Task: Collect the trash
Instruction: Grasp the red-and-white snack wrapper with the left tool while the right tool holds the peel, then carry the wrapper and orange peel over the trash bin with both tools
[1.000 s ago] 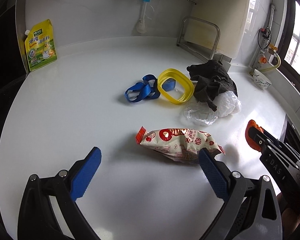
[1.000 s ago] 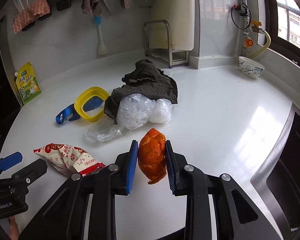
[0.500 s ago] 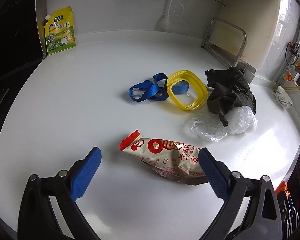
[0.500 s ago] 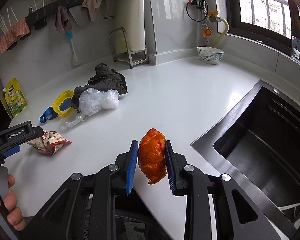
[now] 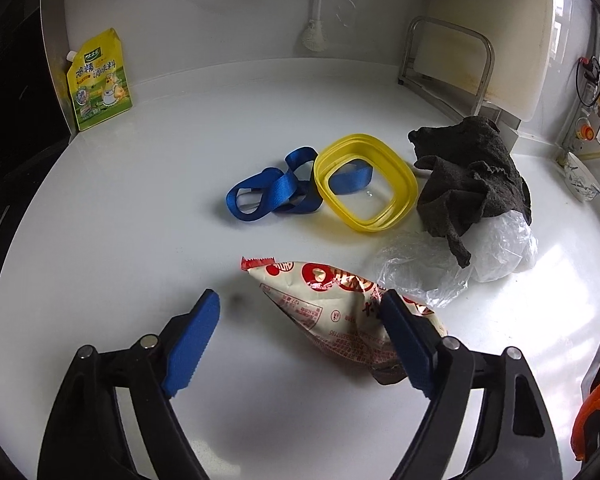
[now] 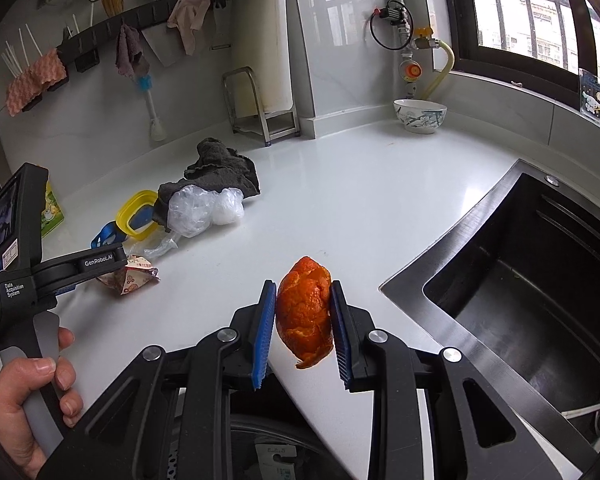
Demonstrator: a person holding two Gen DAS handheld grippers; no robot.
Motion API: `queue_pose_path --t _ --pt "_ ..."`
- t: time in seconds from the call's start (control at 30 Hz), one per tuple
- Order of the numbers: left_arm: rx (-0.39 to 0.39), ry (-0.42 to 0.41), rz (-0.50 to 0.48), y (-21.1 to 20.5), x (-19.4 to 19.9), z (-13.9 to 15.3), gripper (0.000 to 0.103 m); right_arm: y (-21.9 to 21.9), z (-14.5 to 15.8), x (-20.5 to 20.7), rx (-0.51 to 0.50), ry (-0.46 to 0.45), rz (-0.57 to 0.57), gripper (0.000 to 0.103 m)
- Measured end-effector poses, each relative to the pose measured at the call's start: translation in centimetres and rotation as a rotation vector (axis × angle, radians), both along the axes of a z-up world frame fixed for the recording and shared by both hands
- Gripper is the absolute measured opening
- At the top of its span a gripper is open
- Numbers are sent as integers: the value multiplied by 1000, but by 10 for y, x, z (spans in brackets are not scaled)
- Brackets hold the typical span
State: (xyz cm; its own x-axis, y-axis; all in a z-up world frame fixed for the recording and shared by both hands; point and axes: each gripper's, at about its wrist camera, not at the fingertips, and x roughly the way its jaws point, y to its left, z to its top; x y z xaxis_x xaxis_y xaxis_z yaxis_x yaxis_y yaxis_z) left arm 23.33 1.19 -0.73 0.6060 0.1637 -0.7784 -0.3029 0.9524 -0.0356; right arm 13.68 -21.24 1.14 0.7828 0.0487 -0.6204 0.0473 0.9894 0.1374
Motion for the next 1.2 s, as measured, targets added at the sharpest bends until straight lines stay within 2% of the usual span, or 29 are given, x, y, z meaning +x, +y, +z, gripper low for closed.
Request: queue_pose_path --t 0.1,0.17,0.27,0.3,0.57,0.83,1.2 --pt "-23 14 -45 -1 6 -2 46 1 0 -1 4 1 0 26" --pt "-20 13 -68 -4 7 -1 42 0 0 -2 12 3 0 26" --pt "-69 7 -103 0 3 0 38 2 0 -3 15 5 2 26" --pt "-86 5 -118 1 2 0 29 3 0 -5 14 6 3 26" --pt "-105 -25 -227 3 -28 16 29 13 -1 -18 22 17 24 26" --pt "-70 -58 -321 1 -74 34 29 22 2 -41 22 17 33 26" --pt "-31 -102 -448 -18 -150 46 29 30 4 -93 -8 15 30 26"
